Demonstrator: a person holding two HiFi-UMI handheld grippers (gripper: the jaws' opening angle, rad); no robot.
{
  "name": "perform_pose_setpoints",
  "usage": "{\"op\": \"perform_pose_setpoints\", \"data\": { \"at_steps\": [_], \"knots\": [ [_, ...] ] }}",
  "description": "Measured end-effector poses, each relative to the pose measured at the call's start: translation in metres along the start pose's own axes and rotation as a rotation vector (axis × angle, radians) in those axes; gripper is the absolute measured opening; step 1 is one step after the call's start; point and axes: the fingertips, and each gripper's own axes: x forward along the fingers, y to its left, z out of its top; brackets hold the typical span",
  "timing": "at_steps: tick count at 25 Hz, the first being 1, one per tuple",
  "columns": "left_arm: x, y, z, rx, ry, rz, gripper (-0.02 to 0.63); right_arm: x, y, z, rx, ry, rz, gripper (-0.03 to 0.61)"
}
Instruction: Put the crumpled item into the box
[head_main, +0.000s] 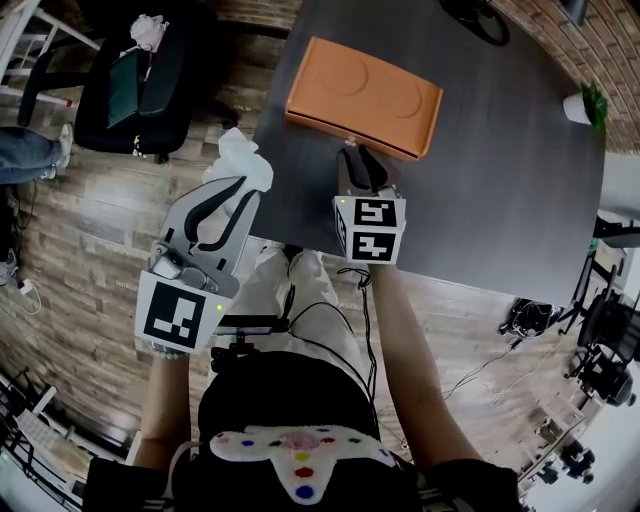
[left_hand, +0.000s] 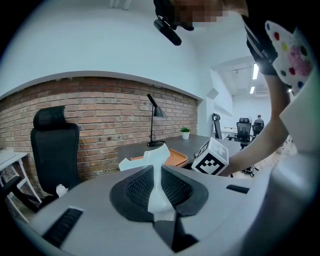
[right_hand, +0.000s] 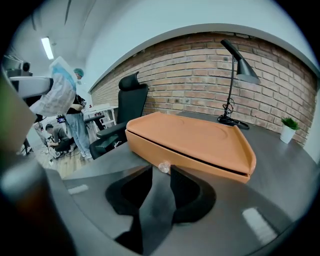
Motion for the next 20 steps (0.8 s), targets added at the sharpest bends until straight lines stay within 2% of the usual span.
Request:
{"op": "perform_pose_setpoints", "data": {
  "at_steps": [8,12,20],
  "knots": [
    [0.005,0.001,-0.004,-0.015,0.014,0.003,0.046,0.016,-0.001,-0.004,0.052,0.023,0.017,0.106],
    [0.006,0.001,-0.006,-0.014,0.014,0.0,0.046,0.018,-0.003,-0.007,0.083,0.018,0.011,0.077],
    [0.007,0.001,-0.006,-0.018,0.014,0.0,0.046,0.011,0.0,-0.007,0.081,0.018,0.012,0.074]
  ]
}}
